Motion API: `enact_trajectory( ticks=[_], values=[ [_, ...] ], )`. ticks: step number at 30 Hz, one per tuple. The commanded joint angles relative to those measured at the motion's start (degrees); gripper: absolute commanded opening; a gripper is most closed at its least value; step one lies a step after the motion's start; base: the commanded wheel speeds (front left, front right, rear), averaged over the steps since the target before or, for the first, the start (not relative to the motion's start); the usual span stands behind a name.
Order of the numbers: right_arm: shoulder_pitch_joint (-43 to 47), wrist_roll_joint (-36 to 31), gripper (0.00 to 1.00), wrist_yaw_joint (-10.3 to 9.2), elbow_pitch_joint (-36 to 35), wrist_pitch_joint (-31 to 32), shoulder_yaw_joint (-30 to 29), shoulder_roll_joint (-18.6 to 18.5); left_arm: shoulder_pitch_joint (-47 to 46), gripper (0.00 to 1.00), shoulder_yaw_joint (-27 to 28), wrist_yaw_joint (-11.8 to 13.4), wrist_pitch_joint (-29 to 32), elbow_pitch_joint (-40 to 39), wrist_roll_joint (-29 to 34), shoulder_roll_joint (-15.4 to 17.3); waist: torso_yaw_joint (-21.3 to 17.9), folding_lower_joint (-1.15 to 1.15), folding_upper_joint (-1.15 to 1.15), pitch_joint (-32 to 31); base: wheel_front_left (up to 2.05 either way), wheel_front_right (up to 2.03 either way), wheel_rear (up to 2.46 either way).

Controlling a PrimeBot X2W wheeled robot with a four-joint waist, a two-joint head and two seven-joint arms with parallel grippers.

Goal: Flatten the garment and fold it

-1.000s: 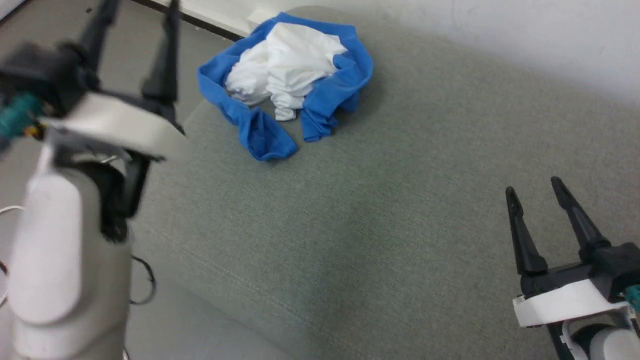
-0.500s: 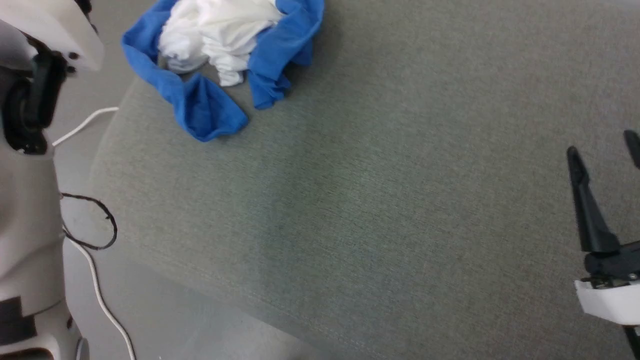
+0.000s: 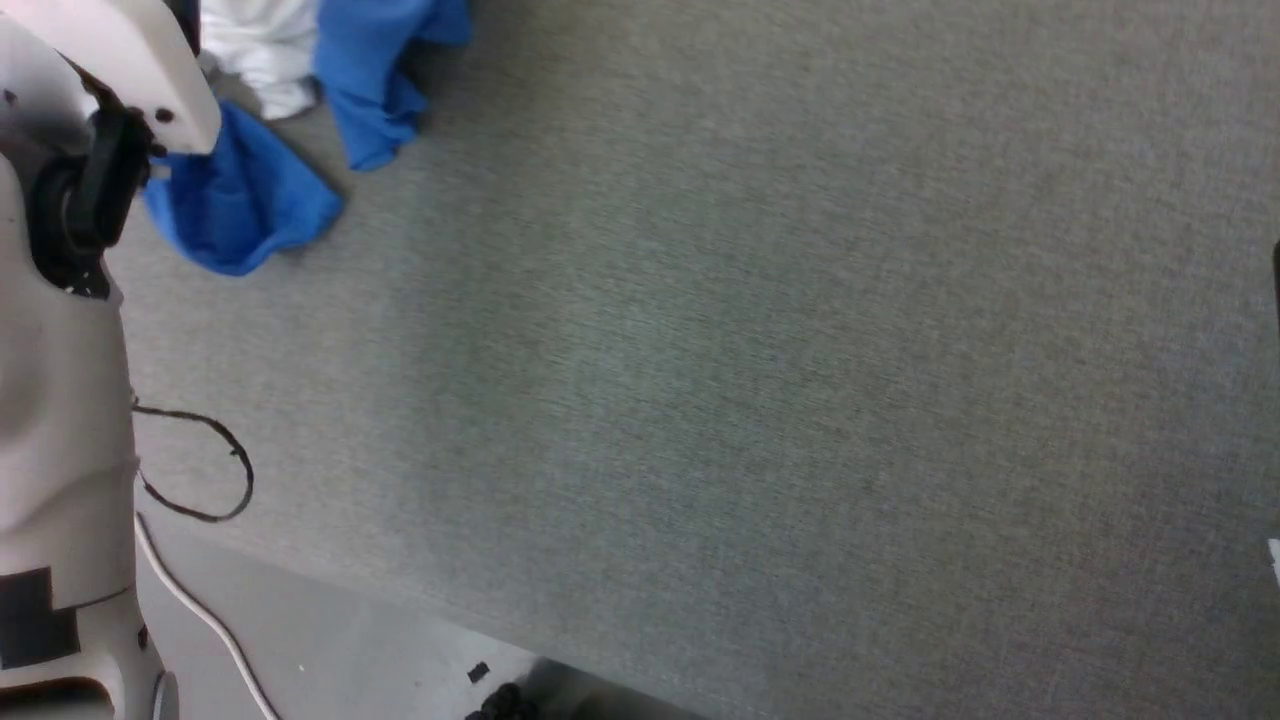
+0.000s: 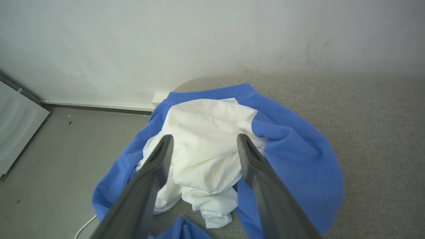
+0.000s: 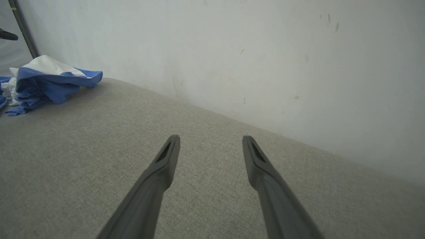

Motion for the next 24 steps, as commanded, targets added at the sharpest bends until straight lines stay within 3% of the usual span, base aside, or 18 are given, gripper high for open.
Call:
enact_trajectory(
  ticks=[1,7,17,18,19,24],
  values=[
    [-0.5,0.5,1.00,-0.06,-0.4,0.1,-0.4,-0.4,1.0,1.00,-0.2,0.6,0.3,0.6,0.3,0.1,-2.8,-0.01,0.00,3.4,0.00,0.00,0.00],
    [-0.2,1.3,1.00,-0.06,-1.2,0.3,-1.9,-1.6,2.4,1.00,-0.3,2.0,2.8,3.4,1.2,1.5,-4.4,-0.01,0.00,4.5,0.00,0.00,0.00],
    [1.2,2.2,1.00,-0.06,-2.9,1.2,-4.8,-3.1,4.3,1.00,0.0,7.9,0.6,5.8,4.6,1.8,-5.5,-0.01,0.00,6.2,0.00,0.00,0.00],
    [1.3,2.3,1.00,-0.06,-3.0,1.2,-4.9,-3.1,4.4,0.80,-0.2,8.3,0.3,6.1,5.2,2.1,-5.6,-0.01,0.00,6.3,0.00,0.00,0.00],
    [1.3,2.3,1.00,-0.06,-3.1,1.2,-4.9,-3.1,4.6,0.00,-0.6,8.5,0.3,6.4,5.7,2.4,-5.7,-0.01,0.00,6.3,0.00,0.00,0.00],
    [0.9,2.3,1.00,-0.06,-3.2,1.3,-4.7,-3.0,5.4,0.00,-0.9,9.0,1.1,7.4,6.1,3.0,-6.2,-0.01,0.00,5.8,0.00,0.00,0.00]
  ],
)
